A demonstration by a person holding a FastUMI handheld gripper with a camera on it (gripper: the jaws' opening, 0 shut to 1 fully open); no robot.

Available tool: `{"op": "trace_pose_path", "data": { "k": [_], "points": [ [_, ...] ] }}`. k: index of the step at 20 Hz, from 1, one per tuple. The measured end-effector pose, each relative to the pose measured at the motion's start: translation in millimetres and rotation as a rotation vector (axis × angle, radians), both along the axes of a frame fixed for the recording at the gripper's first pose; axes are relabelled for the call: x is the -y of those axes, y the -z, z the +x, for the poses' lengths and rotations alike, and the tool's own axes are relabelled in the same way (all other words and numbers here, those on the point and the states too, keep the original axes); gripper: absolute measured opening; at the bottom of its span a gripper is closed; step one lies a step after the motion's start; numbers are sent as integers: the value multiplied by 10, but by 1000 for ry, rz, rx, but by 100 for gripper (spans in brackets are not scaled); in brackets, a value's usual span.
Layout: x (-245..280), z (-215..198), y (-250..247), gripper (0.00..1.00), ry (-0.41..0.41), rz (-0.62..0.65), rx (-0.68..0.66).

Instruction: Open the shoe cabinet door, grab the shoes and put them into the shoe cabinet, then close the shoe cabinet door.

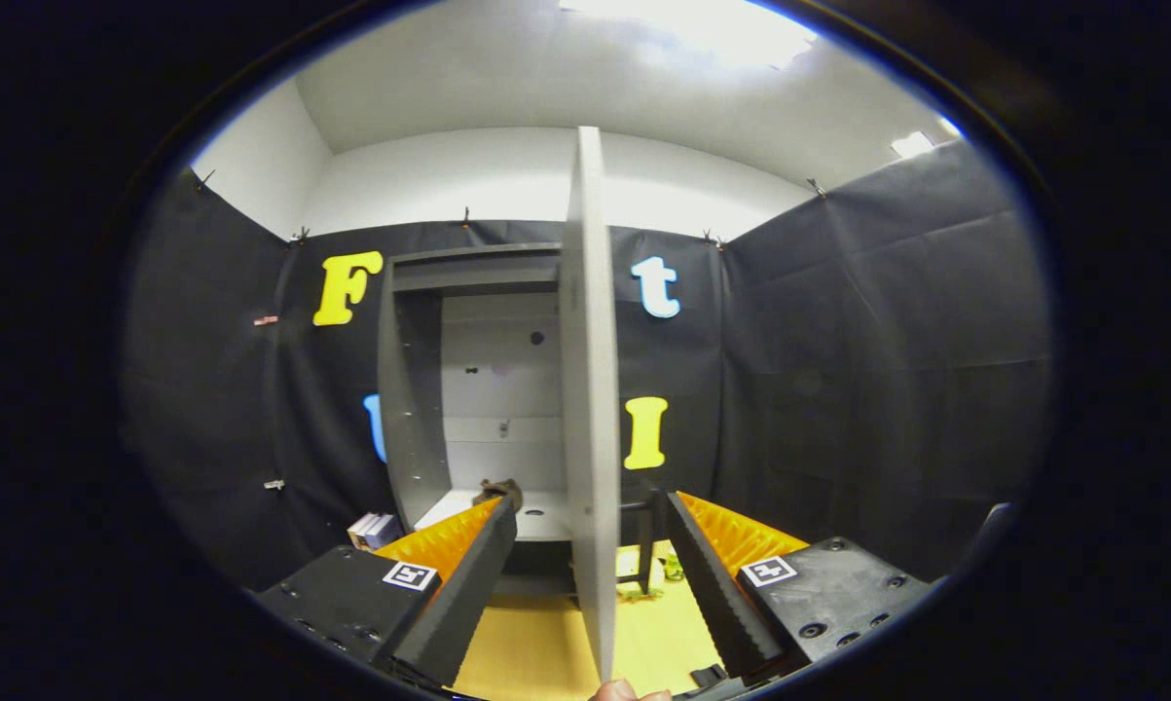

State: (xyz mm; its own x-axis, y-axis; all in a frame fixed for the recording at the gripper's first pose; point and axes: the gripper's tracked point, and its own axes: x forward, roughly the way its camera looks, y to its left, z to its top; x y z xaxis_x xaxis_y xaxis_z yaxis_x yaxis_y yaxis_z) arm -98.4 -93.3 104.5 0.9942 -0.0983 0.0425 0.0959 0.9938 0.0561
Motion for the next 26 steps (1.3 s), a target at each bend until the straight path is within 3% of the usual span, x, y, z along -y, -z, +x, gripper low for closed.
{"op": "trace_pose_path", "data": {
  "k": [5, 9, 14, 19, 26],
  "points": [
    [735, 332, 395, 96, 121, 19, -89],
    [893, 634, 710, 98, 112, 47, -148],
    [917, 633, 660, 98, 113, 49, -149],
    [689, 488, 689, 98, 101, 36, -167],
    [-129, 439, 684, 98, 32, 12, -149]
  ]
}}
